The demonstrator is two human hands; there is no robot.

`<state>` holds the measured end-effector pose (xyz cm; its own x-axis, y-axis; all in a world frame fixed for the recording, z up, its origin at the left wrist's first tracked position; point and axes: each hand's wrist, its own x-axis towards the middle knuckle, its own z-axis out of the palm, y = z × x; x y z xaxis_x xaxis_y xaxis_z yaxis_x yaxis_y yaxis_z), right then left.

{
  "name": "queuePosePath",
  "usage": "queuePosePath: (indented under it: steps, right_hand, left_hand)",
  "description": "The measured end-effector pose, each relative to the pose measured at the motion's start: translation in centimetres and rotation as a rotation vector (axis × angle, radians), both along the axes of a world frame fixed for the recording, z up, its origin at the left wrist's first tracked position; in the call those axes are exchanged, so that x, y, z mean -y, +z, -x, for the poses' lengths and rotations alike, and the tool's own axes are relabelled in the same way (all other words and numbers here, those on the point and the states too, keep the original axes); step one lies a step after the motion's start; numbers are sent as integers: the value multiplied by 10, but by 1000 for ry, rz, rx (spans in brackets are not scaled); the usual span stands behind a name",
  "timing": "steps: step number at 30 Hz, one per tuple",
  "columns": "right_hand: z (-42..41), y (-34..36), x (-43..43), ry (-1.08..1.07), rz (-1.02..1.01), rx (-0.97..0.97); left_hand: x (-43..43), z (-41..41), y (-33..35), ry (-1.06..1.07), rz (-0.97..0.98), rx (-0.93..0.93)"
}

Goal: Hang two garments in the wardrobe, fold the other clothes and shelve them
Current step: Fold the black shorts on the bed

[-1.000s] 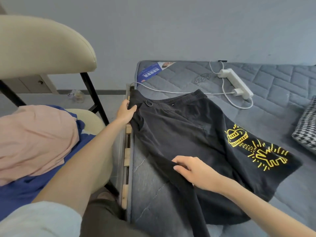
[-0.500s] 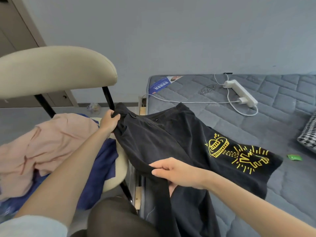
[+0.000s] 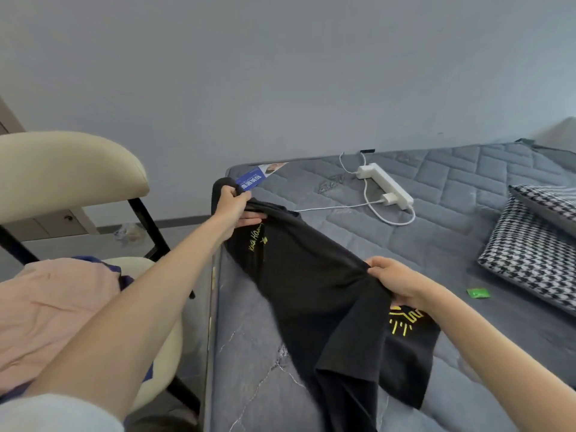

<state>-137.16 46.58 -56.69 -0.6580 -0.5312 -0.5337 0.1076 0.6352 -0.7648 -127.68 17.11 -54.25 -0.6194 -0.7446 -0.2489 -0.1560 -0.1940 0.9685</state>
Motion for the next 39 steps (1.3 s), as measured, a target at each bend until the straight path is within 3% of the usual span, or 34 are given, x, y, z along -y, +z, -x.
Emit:
queuePosePath:
  steps: [4, 6, 9, 13, 15, 19, 27, 31, 39]
  right_hand:
    - [54, -14, -31, 7, -384, -564]
    - [62, -27, -36, 34, -517, -663]
    - [55, -49, -21, 96, -520, -707]
    - [35, -78, 17, 249, -388, -704]
    - [26, -92, 36, 322, -377, -617]
    - [22, -116, 61, 408, -436, -422]
    - [30, -139, 77, 404, -478, -443]
    - [33, -141, 77, 410, -466, -437]
    - [43, -130, 64, 508, -467, -421]
  left_hand:
    - [-30, 30, -16, -167, 88, 7]
    - [-33, 34, -33, -105, 100, 41]
    - [-23, 27, -66, 16, 125, 156]
    - [-2, 9, -112, 124, 205, 373]
    - [6, 3, -128, 162, 144, 440]
    - [11, 3, -152, 153, -313, 282]
    - [26, 23, -166, 282, -680, 31]
    - [28, 28, -160, 267, -678, 15]
    - [12, 34, -108, 192, -477, -116]
